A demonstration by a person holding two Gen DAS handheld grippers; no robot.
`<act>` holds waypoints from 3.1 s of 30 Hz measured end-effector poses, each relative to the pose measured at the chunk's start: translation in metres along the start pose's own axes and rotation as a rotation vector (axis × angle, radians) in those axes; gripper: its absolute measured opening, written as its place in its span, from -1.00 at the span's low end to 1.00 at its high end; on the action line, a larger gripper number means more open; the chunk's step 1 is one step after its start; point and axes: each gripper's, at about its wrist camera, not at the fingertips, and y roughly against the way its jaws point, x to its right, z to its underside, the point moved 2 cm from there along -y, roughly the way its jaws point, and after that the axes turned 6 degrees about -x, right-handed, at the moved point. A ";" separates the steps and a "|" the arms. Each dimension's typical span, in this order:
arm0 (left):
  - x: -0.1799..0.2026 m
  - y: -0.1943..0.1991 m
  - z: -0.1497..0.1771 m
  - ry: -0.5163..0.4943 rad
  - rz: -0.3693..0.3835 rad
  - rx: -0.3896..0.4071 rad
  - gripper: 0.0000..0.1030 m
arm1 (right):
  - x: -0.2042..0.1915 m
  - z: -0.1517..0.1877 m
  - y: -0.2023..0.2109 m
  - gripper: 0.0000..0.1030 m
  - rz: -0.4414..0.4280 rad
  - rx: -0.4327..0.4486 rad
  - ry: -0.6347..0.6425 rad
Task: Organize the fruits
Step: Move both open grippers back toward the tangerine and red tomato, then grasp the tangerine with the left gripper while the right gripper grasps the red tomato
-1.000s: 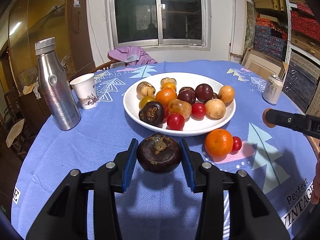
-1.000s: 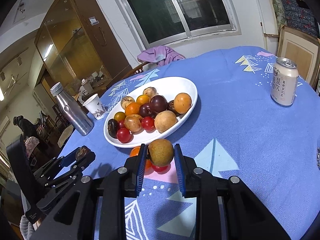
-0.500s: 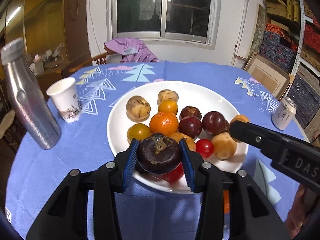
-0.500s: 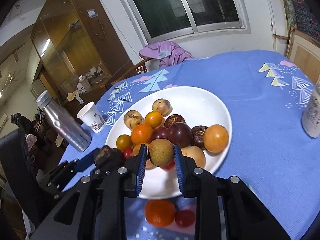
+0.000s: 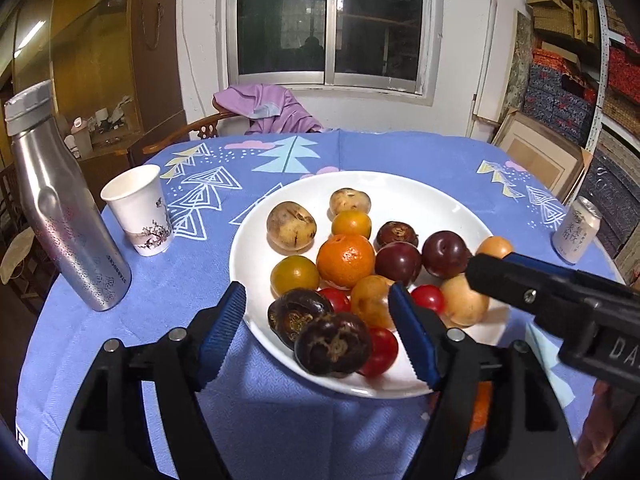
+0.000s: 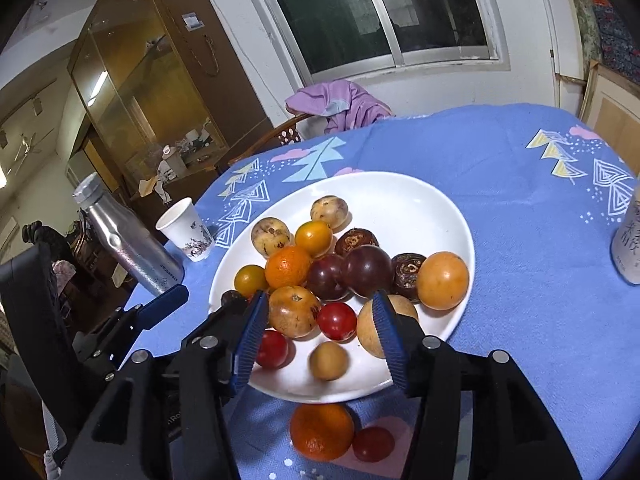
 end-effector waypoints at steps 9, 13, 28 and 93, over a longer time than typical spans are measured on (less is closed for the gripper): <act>0.030 0.037 0.051 -0.112 0.052 -0.006 0.50 | 0.022 0.031 0.062 0.19 0.002 0.086 -0.032; 0.055 0.035 0.072 -0.147 0.064 -0.027 0.60 | 0.047 0.049 0.072 0.21 0.018 0.081 -0.087; 0.065 0.011 0.071 -0.110 0.003 -0.072 0.87 | 0.056 0.053 0.077 0.28 -0.045 0.067 -0.130; 0.029 0.007 0.084 -0.104 0.064 -0.153 -0.16 | 0.013 0.085 -0.017 -0.48 0.103 -0.165 0.095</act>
